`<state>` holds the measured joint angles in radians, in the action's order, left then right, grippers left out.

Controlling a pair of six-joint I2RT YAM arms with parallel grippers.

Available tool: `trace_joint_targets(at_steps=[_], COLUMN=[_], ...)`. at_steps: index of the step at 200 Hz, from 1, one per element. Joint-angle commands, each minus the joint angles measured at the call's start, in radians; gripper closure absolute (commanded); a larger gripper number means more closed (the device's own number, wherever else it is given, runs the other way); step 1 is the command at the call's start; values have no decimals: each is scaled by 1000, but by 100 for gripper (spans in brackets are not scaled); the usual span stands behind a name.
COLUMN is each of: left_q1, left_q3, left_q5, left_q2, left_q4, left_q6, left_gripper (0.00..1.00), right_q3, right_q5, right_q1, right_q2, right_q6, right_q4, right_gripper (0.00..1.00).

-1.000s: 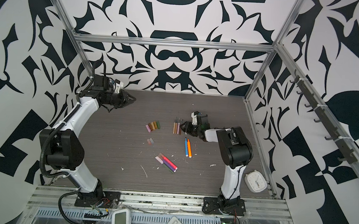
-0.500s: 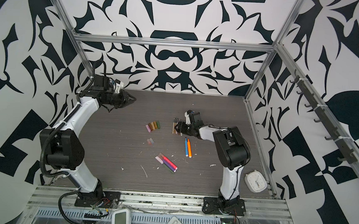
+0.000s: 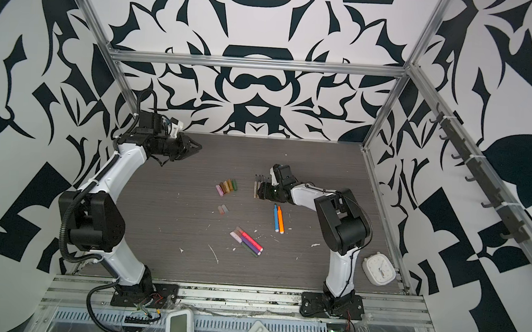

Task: Open the pen caps
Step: 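Move the right gripper back to the pastel marker pile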

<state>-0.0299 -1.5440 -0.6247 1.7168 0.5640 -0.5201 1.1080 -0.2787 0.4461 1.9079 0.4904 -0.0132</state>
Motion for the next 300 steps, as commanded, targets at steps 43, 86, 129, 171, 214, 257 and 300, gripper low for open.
trace_joint_targets(at_steps=[43,86,129,171,214,257,300], left_q1=[13,18,19,18,29,31,31], left_q3=[22,31,39,56,83,84,84], left_q5=[-23,-63,-64,-31,-44,-51,-57], left_q2=[9,9,11,-41,-62,-50,-42], left_q4=[-12,-50,-56,-64,-117,-120,-120], left_q6=[-6,-43,-46,-23,-39,-40,-45], left_gripper=[74,74,75,74,73,74,74], right_q3=[-25,-29,-41,-47,-117,-201,-272], right_q5=[-73,-87,-13,110,223,305,320], right_q1=[2,2,3,107,368,570,621], right_q2=[-74,-99,-177,-324,-446,-494,-526], right_q6=[50,76,38,-71,-92,-35,-19], right_q4=[35,42,-68,-296,-421,-439,-435], right_gripper=[29,29,32,38,49,54,60])
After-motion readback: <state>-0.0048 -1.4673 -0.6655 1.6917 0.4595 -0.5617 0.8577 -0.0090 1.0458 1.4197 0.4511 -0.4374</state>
